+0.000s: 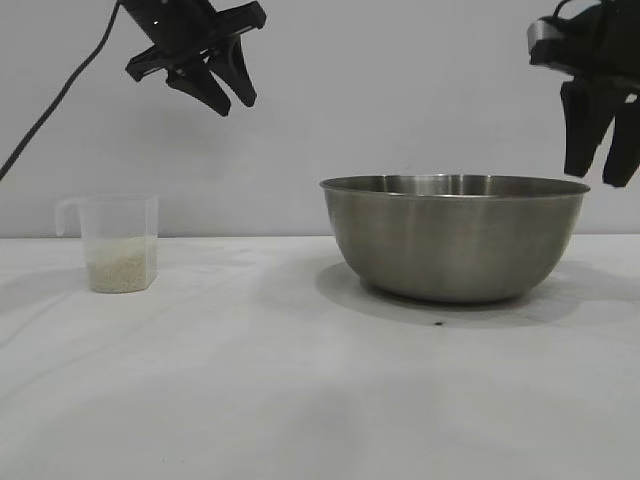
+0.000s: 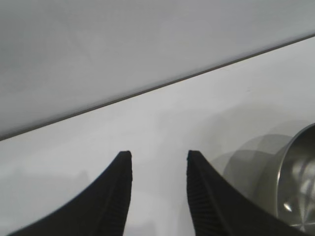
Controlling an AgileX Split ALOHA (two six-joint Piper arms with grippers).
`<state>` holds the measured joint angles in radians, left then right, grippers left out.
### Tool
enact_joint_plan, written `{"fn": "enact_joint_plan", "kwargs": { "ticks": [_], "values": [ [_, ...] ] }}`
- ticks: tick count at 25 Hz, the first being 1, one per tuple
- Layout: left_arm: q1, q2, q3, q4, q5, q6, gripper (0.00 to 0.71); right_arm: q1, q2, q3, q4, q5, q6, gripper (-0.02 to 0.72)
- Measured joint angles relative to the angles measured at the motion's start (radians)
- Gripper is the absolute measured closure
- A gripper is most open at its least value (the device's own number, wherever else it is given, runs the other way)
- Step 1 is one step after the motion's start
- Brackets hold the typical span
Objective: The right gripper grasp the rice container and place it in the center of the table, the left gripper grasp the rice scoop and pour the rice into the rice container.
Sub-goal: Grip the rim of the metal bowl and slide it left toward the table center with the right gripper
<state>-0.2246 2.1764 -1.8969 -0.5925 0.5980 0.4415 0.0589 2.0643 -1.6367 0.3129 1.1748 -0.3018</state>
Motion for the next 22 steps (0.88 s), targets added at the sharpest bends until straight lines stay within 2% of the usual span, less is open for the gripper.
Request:
{"fn": "enact_joint_plan", "kwargs": {
  "ticks": [8,10,13,17,22],
  "values": [
    [0.000,0.000,0.000,0.000,0.000,0.000,0.499,0.033,0.062,0.000,0.011,-0.098,0.000,0.447],
    [0.000,0.000,0.000,0.000,0.000,0.000,0.499,0.037,0.072,0.000,0.011,-0.105,0.000,0.589],
    [0.000,0.000,0.000,0.002,0.000,0.000,0.499,0.048,0.081,0.000,0.011,-0.110,0.000,0.703],
    [0.000,0.000,0.000,0.002,0.000,0.000,0.499,0.092,0.081,0.000,0.009,-0.108,0.000,0.703],
    [0.000,0.000,0.000,0.004,0.000,0.000,0.499,0.178,0.081,0.000,0.001,-0.068,0.000,0.703]
  ]
}}
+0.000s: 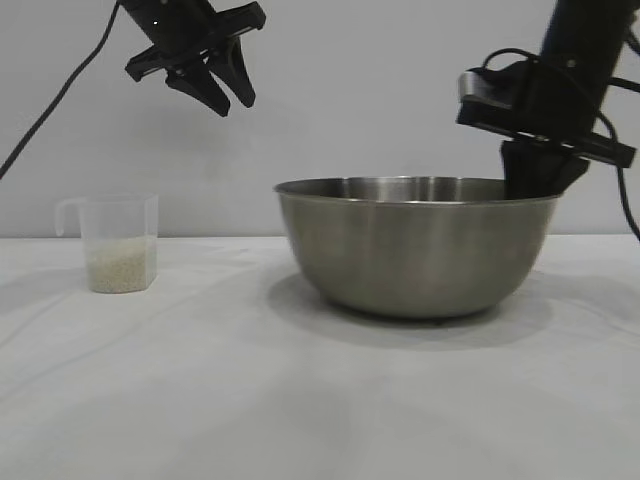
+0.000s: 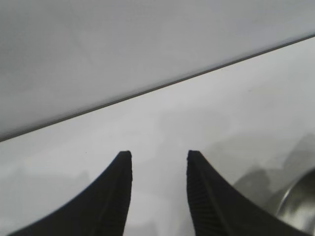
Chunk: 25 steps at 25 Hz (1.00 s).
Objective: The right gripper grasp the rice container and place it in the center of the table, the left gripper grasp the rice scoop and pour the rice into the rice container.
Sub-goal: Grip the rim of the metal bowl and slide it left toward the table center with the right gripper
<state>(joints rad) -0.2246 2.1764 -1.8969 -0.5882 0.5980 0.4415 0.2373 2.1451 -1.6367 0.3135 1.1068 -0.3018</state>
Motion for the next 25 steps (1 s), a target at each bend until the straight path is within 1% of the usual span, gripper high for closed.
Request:
{"fn": "enact_joint_plan", "kwargs": {
  "ticks": [5,10,15,16,17,19,21,22,23,25],
  "values": [
    [0.000,0.000,0.000,0.002,0.000,0.000,0.499,0.061,0.000,0.000,-0.002,0.032,0.000,0.703],
    [0.000,0.000,0.000,0.002,0.000,0.000,0.499,0.077,0.000,0.000,-0.006,0.041,0.000,0.703],
    [0.000,0.000,0.000,0.002,0.000,0.000,0.499,0.077,-0.045,0.000,-0.012,0.029,0.000,0.426],
    [0.000,0.000,0.000,0.002,0.000,0.000,0.499,0.077,-0.065,0.000,-0.017,0.029,0.000,0.381],
    [0.000,0.000,0.000,0.002,0.000,0.000,0.499,0.077,-0.088,0.000,-0.025,0.021,0.000,0.360],
    [0.000,0.000,0.000,0.002,0.000,0.000,0.499,0.077,-0.132,0.007,-0.039,-0.023,0.000,0.367],
    [0.000,0.000,0.000,0.002,0.000,0.000,0.499,0.077,-0.189,0.040,-0.045,-0.113,-0.002,0.367],
    [0.000,0.000,0.000,0.002,0.000,0.000,0.499,0.077,-0.221,0.070,-0.045,-0.154,-0.002,0.325],
    [0.000,0.000,0.000,0.004,0.000,0.000,0.499,0.077,-0.249,0.103,-0.045,-0.203,-0.002,0.341],
    [0.000,0.000,0.000,0.004,0.000,0.000,0.499,0.077,-0.324,0.211,-0.063,-0.298,-0.002,0.341]
  ]
}}
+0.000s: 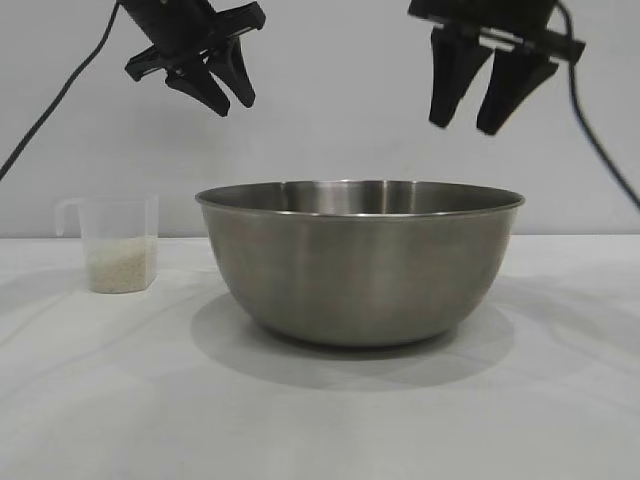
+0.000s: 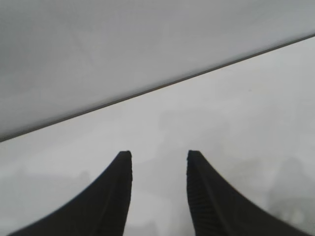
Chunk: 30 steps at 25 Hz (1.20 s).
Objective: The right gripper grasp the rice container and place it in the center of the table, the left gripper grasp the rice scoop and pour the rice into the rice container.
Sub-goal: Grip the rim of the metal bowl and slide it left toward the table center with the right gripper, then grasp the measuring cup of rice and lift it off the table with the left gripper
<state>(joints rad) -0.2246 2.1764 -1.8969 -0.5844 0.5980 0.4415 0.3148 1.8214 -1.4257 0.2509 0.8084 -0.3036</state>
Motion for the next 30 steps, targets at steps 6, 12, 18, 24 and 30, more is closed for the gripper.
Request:
{"fn": "enact_joint_plan", "kwargs": {
  "ticks": [6,12,18,24,30],
  "values": [
    [0.018,0.000,0.000,-0.004,0.000,0.000,0.499,0.000,-0.261,0.457,-0.034,-0.374,0.000,0.341],
    [0.029,0.000,0.000,-0.021,0.000,0.000,0.499,0.000,-0.565,0.820,0.062,-0.567,0.000,0.341],
    [0.033,0.000,0.000,-0.025,0.000,0.000,0.499,0.000,-0.944,0.924,0.076,-0.385,0.000,0.341],
    [0.033,0.000,0.000,-0.025,-0.002,0.000,0.499,0.000,-1.140,0.924,0.080,-0.127,0.000,0.341],
    [0.033,0.000,0.000,-0.025,0.000,0.000,0.499,0.000,-1.269,0.937,0.050,0.075,0.002,0.341]
  ]
}}
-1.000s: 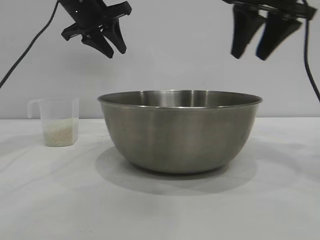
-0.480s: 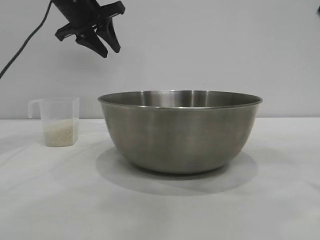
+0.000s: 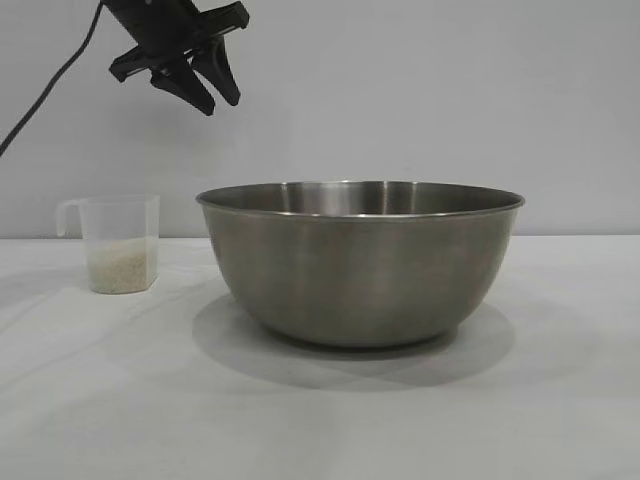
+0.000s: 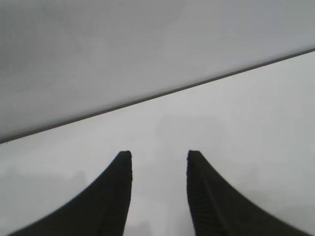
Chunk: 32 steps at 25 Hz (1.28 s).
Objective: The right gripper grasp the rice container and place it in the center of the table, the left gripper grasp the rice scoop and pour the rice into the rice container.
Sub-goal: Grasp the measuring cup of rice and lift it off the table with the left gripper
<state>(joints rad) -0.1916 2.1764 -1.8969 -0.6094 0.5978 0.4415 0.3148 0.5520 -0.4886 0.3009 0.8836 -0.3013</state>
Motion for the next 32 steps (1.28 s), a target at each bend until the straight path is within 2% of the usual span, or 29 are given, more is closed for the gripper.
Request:
{"fn": "enact_joint_plan", "kwargs": {
  "ticks": [2,6,9,13,15,18,21,25,32],
  "values": [
    [0.000,0.000,0.000,0.000,0.000,0.000,0.499,0.000,-0.054,0.010,-0.014,0.031,0.019,0.341],
    [0.002,-0.004,0.000,0.004,0.000,0.000,0.499,-0.007,-0.140,0.010,-0.092,0.043,0.160,0.341],
    [0.006,-0.015,0.000,0.007,0.000,0.000,0.499,-0.007,-0.190,0.002,-0.115,0.085,0.189,0.341],
    [0.017,-0.028,0.000,0.008,0.002,0.000,0.499,-0.007,-0.230,-0.017,-0.150,0.196,0.196,0.341],
    [0.022,-0.029,0.000,0.015,0.006,0.000,0.499,-0.009,-0.263,-0.019,-0.171,0.211,0.215,0.341],
    [0.024,-0.033,0.000,0.022,0.027,0.000,0.499,-0.013,-0.339,-0.019,-0.281,0.221,0.379,0.341],
    [0.024,-0.035,0.000,0.022,0.029,0.000,0.499,-0.015,-0.431,-0.009,-0.380,0.248,0.441,0.341],
    [0.031,-0.040,0.000,0.030,0.045,0.000,0.499,-0.015,-0.540,-0.009,-0.410,0.257,0.457,0.341],
    [0.033,-0.085,0.025,0.037,0.057,0.015,0.499,-0.015,-0.569,-0.009,-0.419,0.261,0.460,0.341]
  ]
}}
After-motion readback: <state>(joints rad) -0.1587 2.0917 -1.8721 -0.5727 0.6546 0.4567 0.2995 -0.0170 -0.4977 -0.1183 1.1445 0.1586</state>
